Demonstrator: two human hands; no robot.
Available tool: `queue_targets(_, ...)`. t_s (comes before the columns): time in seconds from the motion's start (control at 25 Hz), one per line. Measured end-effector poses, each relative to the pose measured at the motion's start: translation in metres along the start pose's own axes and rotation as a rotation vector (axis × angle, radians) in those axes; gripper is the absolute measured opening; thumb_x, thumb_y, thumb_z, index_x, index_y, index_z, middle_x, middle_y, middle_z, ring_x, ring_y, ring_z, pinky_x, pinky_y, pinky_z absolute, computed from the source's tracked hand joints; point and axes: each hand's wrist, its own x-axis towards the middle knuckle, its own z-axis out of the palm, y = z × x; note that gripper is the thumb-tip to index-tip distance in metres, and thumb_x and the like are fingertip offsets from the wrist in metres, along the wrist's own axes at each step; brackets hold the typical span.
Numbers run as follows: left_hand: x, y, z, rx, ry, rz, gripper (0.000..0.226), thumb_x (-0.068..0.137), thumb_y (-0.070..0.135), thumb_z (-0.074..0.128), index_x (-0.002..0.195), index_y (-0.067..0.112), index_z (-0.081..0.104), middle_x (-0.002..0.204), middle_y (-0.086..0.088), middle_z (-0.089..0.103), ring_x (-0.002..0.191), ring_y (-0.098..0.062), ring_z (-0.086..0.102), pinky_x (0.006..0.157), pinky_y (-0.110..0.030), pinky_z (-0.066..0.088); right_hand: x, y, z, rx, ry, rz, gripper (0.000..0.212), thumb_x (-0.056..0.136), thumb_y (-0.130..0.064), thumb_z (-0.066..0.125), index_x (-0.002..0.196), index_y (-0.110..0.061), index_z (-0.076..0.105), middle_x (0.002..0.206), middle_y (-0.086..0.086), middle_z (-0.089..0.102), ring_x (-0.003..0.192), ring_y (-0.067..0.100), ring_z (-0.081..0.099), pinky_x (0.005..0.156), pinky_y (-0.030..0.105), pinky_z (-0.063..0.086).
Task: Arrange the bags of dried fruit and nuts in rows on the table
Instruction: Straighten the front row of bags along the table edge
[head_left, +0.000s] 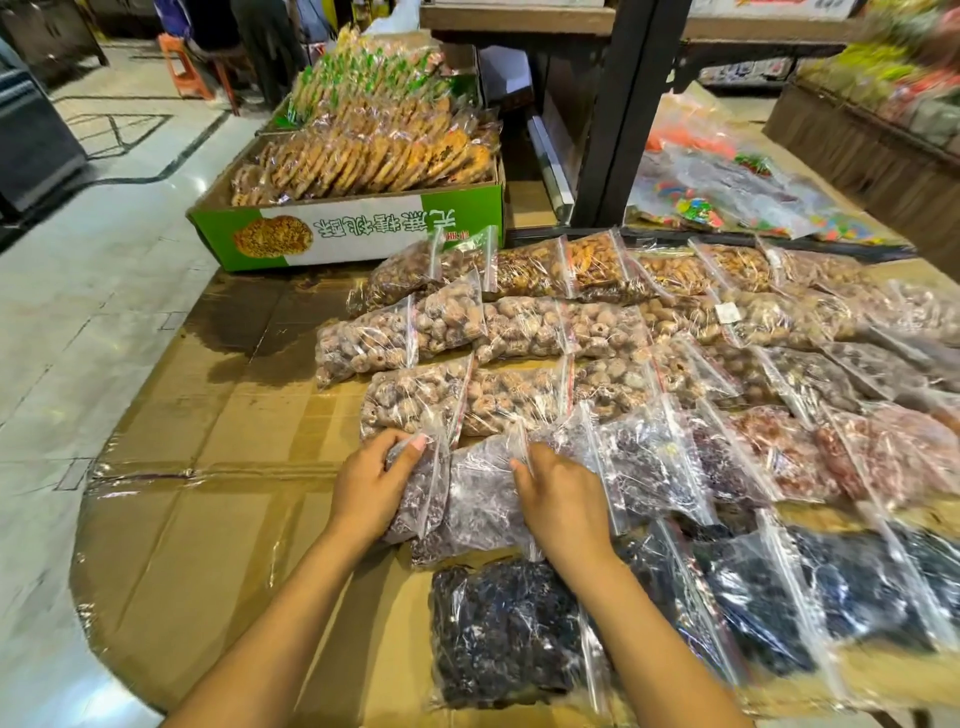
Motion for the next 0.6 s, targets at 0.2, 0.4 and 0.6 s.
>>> queue_targets(0.2, -0.004, 0.010, 0.004, -0.139, 0.123, -0.084, 0.033, 0.093, 0.034, 0.058, 0.064, 0.017, 0.055, 0.054, 0.005, 0.051, 0.052, -0.013, 0.046, 0.059, -0.030, 0.033, -0.001, -0.002, -0.004, -0.068, -0.027, 0.019, 0.022, 0.075, -0.018, 0.080, 0.069, -0.009, 0.060, 0.044, -0.013, 0.025, 0.034, 0.007, 0.019, 0.040, 0.011, -0.003)
queue_targets(0.4, -0.008, 0.018, 0.003, -0.080, 0.031, -0.047, 0.028, 0.094, 0.048, 0.050, 0.081, 0.024, 0.055, 0.076, 0.007, 0.059, 0.072, -0.012, 0.055, 0.067, -0.032, 0.040, -0.001, -0.004, 0.001, -0.078, -0.098, 0.064, 0.019, 0.091, -0.025, 0.061, 0.098, -0.007, 0.061, 0.055, -0.006, 0.043, 0.046, 0.015, 0.041, 0.037, 0.017, 0.017)
queue_targets(0.6, -0.031, -0.006, -0.003, 0.114, 0.092, 0.098, 0.074, 0.088, 0.072, 0.016, 0.143, 0.027, 0.038, 0.151, -0.002, 0.038, 0.140, -0.020, 0.030, 0.114, -0.046, 0.024, -0.045, -0.005, -0.029, 0.221, -0.113, 0.237, 0.036, 0.094, -0.031, 0.052, 0.123, -0.010, 0.051, 0.101, 0.004, 0.060, 0.092, 0.019, 0.056, 0.079, 0.035, 0.050)
